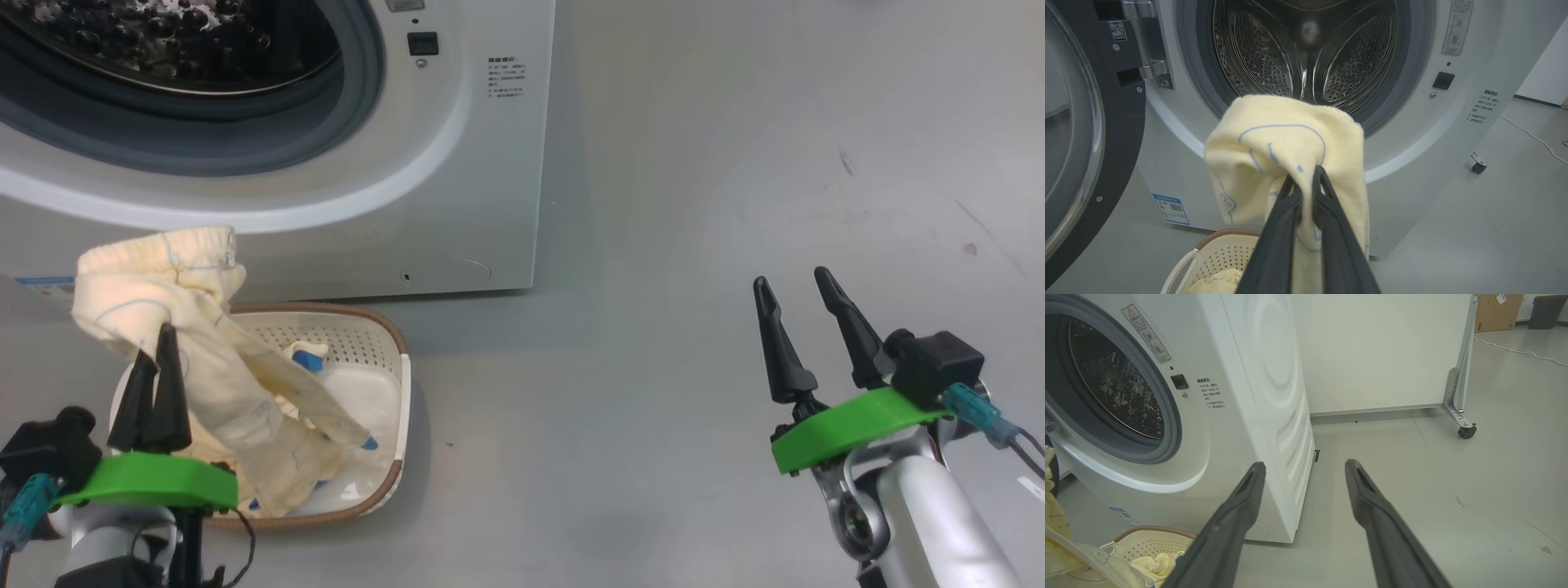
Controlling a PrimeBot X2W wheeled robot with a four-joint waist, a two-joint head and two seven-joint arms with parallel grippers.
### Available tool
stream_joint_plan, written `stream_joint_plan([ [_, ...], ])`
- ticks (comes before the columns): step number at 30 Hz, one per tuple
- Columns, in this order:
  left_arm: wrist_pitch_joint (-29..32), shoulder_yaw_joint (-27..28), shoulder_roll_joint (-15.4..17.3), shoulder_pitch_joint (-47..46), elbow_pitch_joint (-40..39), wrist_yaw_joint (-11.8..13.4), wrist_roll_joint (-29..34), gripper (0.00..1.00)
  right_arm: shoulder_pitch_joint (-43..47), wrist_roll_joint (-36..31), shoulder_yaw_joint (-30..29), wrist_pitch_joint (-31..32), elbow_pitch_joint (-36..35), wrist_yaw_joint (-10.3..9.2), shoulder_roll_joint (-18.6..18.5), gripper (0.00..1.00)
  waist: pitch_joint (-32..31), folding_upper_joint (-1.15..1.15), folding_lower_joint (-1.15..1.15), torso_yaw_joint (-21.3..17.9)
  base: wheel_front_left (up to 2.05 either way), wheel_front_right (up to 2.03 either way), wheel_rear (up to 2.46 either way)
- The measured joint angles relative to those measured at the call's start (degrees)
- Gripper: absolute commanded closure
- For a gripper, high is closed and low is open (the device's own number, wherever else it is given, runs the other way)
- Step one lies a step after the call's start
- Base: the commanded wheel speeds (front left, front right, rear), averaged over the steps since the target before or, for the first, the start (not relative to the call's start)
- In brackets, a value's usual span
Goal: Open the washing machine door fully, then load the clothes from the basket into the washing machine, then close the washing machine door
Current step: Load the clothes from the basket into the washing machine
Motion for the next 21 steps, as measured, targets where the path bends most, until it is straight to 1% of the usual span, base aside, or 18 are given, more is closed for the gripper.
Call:
stream_joint_plan([
  [5, 0.00, 0.40, -0.40, -0.75, -0.74, -0.02, -0.07, 1.00, -0.08, 0.07, -0.15, 0.00, -0.41, 0.00, 0.00, 0.00, 1.67, 0.00, 0.00, -0.01, 0.00, 0.00, 0.00],
  [7, 0.00, 0.21, -0.03, -2.92, -1.03, -0.02, -0.10, 1.00, -0.27, 0.07, -0.16, 0.00, -0.94, 0.00, 0.00, 0.00, 3.22, 0.00, 0.00, -0.08, 0.00, 0.00, 0.00],
  [9, -0.01, -0.30, 0.46, -5.03, -1.57, -0.03, -1.77, 1.00, -0.53, 0.07, -0.15, 0.00, -1.16, 0.00, 0.00, 0.00, 4.49, 0.00, 0.00, -0.17, 0.00, 0.00, 0.00],
  [10, -0.02, -0.37, 0.51, -6.30, -1.71, -0.03, -3.98, 1.00, -0.71, 0.07, -0.09, 0.00, -1.19, 0.00, 0.00, 0.00, 5.18, 0.00, 0.00, -0.23, 0.00, 0.00, 0.00],
  [12, -0.16, -1.46, 2.11, -8.72, -1.66, -0.05, -4.98, 1.00, -1.39, 0.07, 0.26, 0.00, -1.22, 0.00, 0.00, 0.00, 6.62, 0.00, 0.01, -0.42, 0.00, 0.00, 0.00],
  [16, -0.16, -1.66, 5.93, -13.62, -1.57, -0.41, -5.73, 1.00, -3.38, 0.07, 0.84, 0.00, -1.90, 0.00, 0.00, 0.00, 9.82, 0.00, 0.01, -1.16, 0.00, 0.00, 0.00],
  [20, -0.18, -2.18, 8.80, -19.32, -0.19, -0.43, -7.19, 1.00, -4.75, 0.42, 0.82, 0.00, -2.29, 0.00, 0.00, 0.00, 12.91, 0.00, 0.01, -2.29, 0.00, 0.00, 0.00],
  [21, -0.18, -2.18, 8.80, -19.32, -0.19, -0.43, -7.19, 1.00, -4.75, 0.42, 0.82, 0.00, -2.29, 0.00, 0.00, 0.00, 12.91, 0.00, 0.01, -2.29, 0.00, 0.00, 0.00],
])
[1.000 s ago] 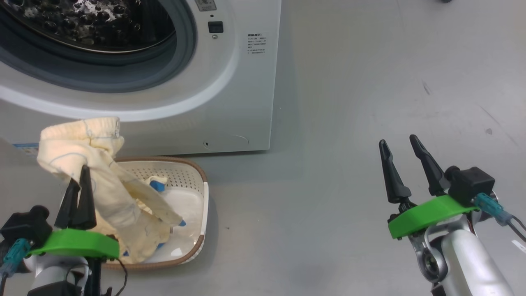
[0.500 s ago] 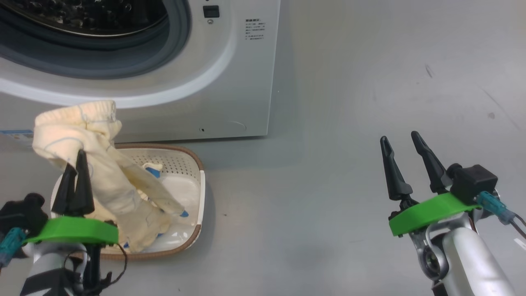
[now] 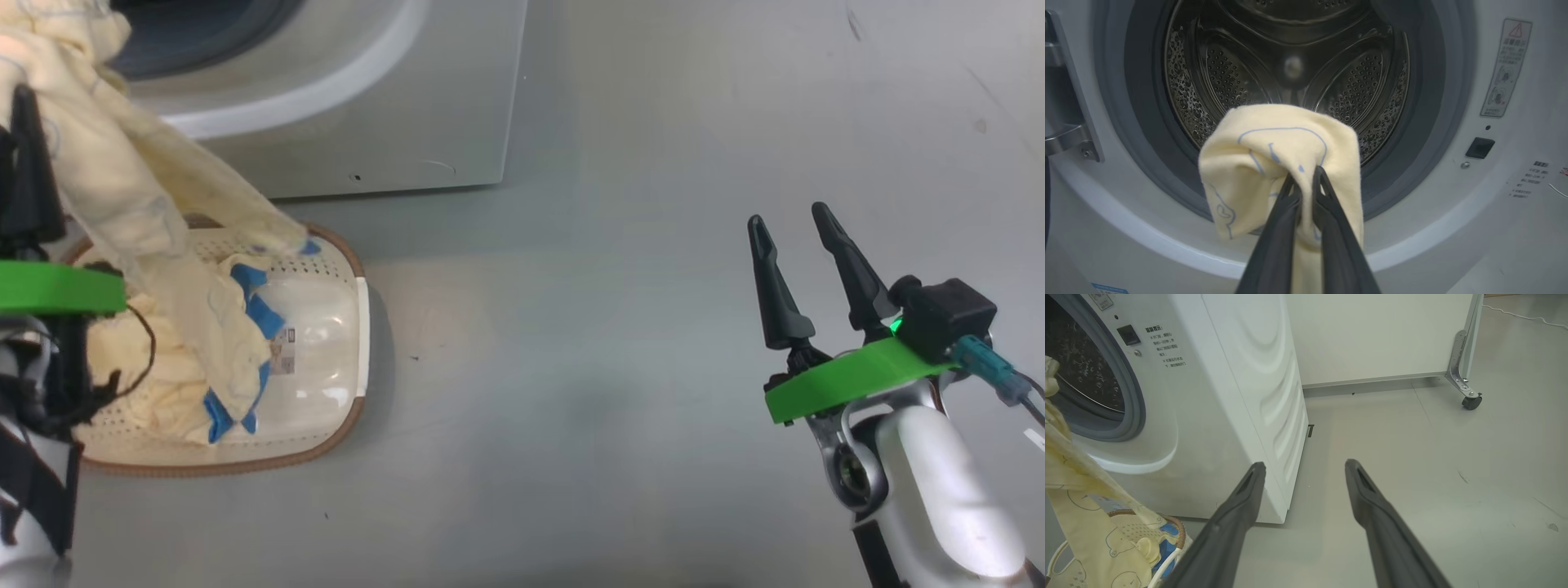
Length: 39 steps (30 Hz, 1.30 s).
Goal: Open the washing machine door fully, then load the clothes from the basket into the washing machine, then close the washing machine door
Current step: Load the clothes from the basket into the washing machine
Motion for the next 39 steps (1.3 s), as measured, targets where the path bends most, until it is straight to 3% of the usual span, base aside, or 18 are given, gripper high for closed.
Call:
stream_joint_plan([
  [3, 0.00, -0.58, 1.81, -4.55, 1.62, 0.00, -4.20, 1.00, -0.78, 0.12, 0.55, 0.00, -0.49, 0.00, 0.00, 0.00, 2.21, 0.00, 0.00, -1.11, 0.00, 0.00, 0.00],
  [13, 3.07, -3.59, 13.76, -21.46, 7.72, 0.00, -9.05, 1.00, -4.14, 3.50, 2.43, 0.00, -2.10, 0.00, 0.00, 0.00, 9.66, 0.00, 0.00, -5.95, 0.00, 0.00, 0.00],
  [17, 5.63, -5.57, 18.86, -28.78, 9.78, 0.00, -10.00, 1.00, -4.89, 5.08, 2.75, 0.00, -2.96, 0.00, 0.00, 0.00, 12.90, 0.00, 0.00, -8.06, 0.00, 0.00, 0.00],
  [23, 8.79, -9.78, 23.87, -40.84, 14.30, 0.00, -10.92, 1.00, -5.86, 6.82, 3.78, 0.00, -3.54, 0.00, 0.01, 0.00, 17.87, 0.00, 0.00, -10.90, 0.00, 0.00, 0.00],
  [32, 12.15, -16.44, 28.27, -58.36, 24.01, 0.00, -11.38, 1.00, -8.00, 9.01, 6.56, 0.00, -4.42, 0.00, 0.07, 0.00, 23.52, 0.00, -0.01, -15.21, 0.00, 0.00, 0.00],
  [39, 10.06, -20.50, 28.91, -70.14, 28.65, -0.01, -9.72, 1.00, -8.27, 9.57, 7.91, 0.00, -4.72, 0.00, 0.07, 0.00, 26.96, 0.00, -0.01, -17.48, 0.00, 0.00, 0.00],
])
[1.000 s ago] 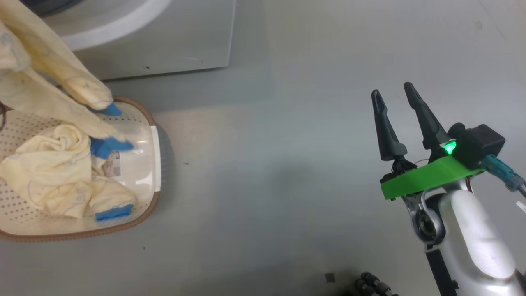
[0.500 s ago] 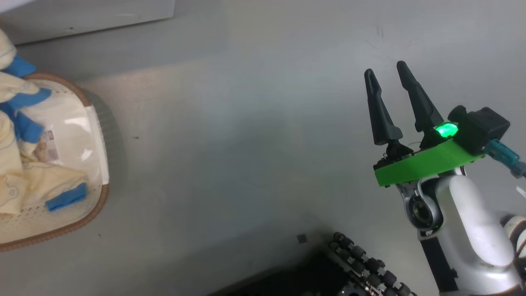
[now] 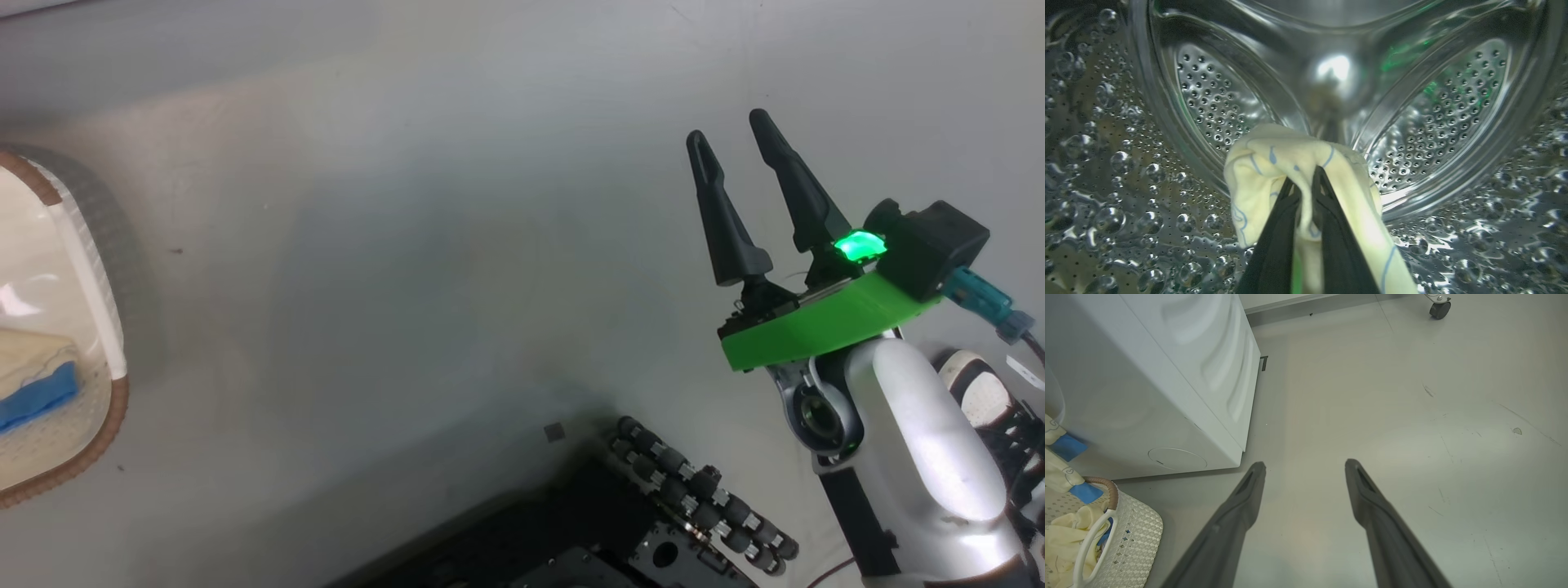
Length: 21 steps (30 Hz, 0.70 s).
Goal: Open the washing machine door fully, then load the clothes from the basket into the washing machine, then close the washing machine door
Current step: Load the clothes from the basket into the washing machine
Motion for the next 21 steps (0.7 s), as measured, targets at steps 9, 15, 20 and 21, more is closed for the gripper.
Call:
stream_joint_plan([
  [9, -1.25, -6.11, -0.54, -3.78, 7.31, 0.00, 0.59, 1.00, -0.01, 0.01, 0.43, 0.00, -0.31, 0.00, 0.01, 0.00, 1.11, 0.00, 0.00, 0.14, 0.00, 0.00, 0.00],
  [15, -2.15, -9.64, -1.24, -3.92, 9.67, 0.00, -1.52, 1.00, -0.01, 0.01, 0.43, 0.00, -0.38, 0.00, 0.01, 0.00, 1.37, 0.00, -0.01, 0.34, 0.00, 0.00, 0.00],
  [20, -2.22, -13.11, -1.14, -4.58, 10.23, 0.00, -3.21, 0.00, -0.01, 0.12, 0.35, 0.00, -0.41, 0.00, 0.01, 0.00, 1.75, 0.00, 0.00, 0.46, 0.00, 0.00, 0.00],
  [21, -2.22, -13.69, -1.09, -4.61, 10.50, 0.00, -3.69, 0.00, -0.01, 0.19, 0.29, 0.00, -0.41, 0.00, 0.01, 0.00, 1.78, 0.00, -0.01, 0.49, 0.00, 0.00, 0.00],
])
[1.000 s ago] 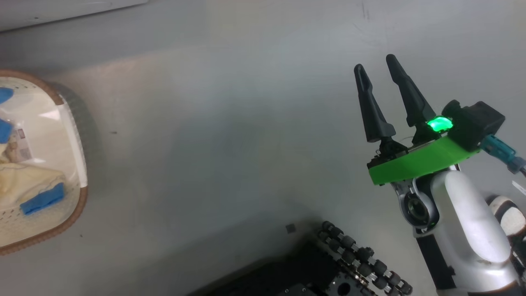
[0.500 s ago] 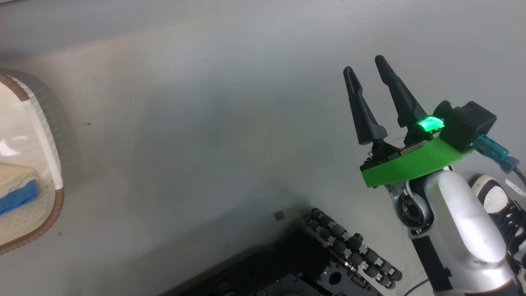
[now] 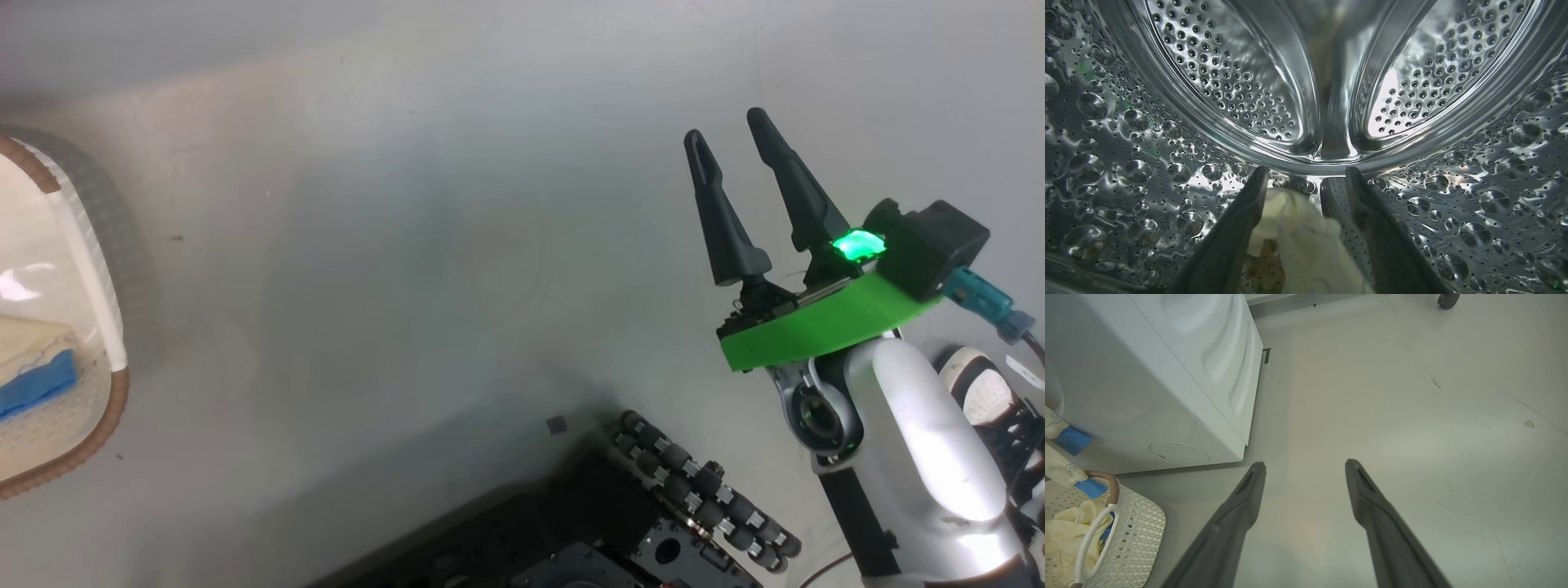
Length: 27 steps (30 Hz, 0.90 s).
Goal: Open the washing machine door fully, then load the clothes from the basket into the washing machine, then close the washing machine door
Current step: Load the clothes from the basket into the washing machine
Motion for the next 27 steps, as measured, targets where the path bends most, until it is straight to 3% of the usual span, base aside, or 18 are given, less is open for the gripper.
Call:
stream_joint_plan([
  [17, -0.65, -8.37, 1.08, -0.10, 0.29, 0.00, -6.38, 0.00, -1.59, -0.03, -0.85, 0.00, 0.11, 0.00, 0.00, 0.00, -1.11, 0.00, 0.00, 1.09, 0.00, 0.00, 0.00],
  [27, -4.64, -14.71, 0.52, 7.48, -2.01, 0.00, -11.84, 0.00, -1.58, -3.30, -3.49, 0.00, 0.53, 0.00, 0.00, 0.00, -5.34, 0.00, 0.00, 4.77, 0.00, 0.00, 0.00],
])
